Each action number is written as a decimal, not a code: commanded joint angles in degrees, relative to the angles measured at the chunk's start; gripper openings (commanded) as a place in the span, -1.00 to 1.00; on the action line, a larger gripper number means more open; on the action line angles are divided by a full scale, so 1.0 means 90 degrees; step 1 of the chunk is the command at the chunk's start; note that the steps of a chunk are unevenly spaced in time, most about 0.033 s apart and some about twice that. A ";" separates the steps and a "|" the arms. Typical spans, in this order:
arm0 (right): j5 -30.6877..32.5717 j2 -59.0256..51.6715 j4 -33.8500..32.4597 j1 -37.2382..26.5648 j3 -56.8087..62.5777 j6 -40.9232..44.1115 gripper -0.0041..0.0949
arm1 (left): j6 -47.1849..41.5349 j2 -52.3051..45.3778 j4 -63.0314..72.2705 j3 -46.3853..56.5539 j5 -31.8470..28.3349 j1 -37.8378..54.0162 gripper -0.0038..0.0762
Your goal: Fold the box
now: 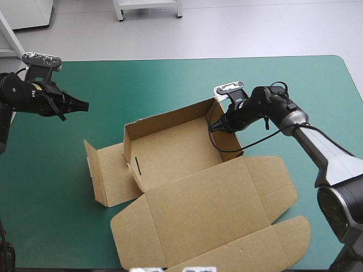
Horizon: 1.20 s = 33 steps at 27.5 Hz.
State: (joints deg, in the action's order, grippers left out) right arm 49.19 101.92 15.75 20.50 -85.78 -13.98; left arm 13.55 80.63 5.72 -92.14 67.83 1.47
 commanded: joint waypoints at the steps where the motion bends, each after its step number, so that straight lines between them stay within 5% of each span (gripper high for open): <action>1: -0.0090 -0.0275 -0.0074 -0.0011 -0.0179 0.0011 0.05 | 0.0052 -0.0198 0.0096 -0.0191 -0.0309 -0.0003 -0.91; 3: 0.0037 -0.0275 -0.0074 -0.0011 -0.0343 0.0011 0.27 | 0.0052 -0.0198 0.0120 -0.0191 -0.0309 -0.0003 -0.91; 15: 0.2472 -0.0263 -0.0905 0.0002 -0.1793 0.0562 0.27 | 0.0052 -0.0198 0.0132 -0.0191 -0.0225 -0.0003 -0.91; 22: 0.2472 -0.0193 -0.0977 0.0298 -0.1721 0.0614 0.24 | 0.0052 -0.0198 0.0142 -0.0191 -0.0201 -0.0003 -0.91; 26: 0.2472 -0.0048 -0.1794 0.0661 -0.1708 0.0831 0.20 | 0.0052 -0.0198 0.0142 -0.0191 -0.0201 -0.0003 -0.91; 33: 0.2472 0.0237 -0.2042 0.0747 -0.1708 0.1160 0.19 | 0.0052 -0.0198 0.0160 -0.0191 -0.0141 -0.0003 -0.91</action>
State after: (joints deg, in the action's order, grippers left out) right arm 70.83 105.87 -0.84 27.17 -99.74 -4.28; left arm 14.33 80.70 6.00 -92.14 68.88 1.47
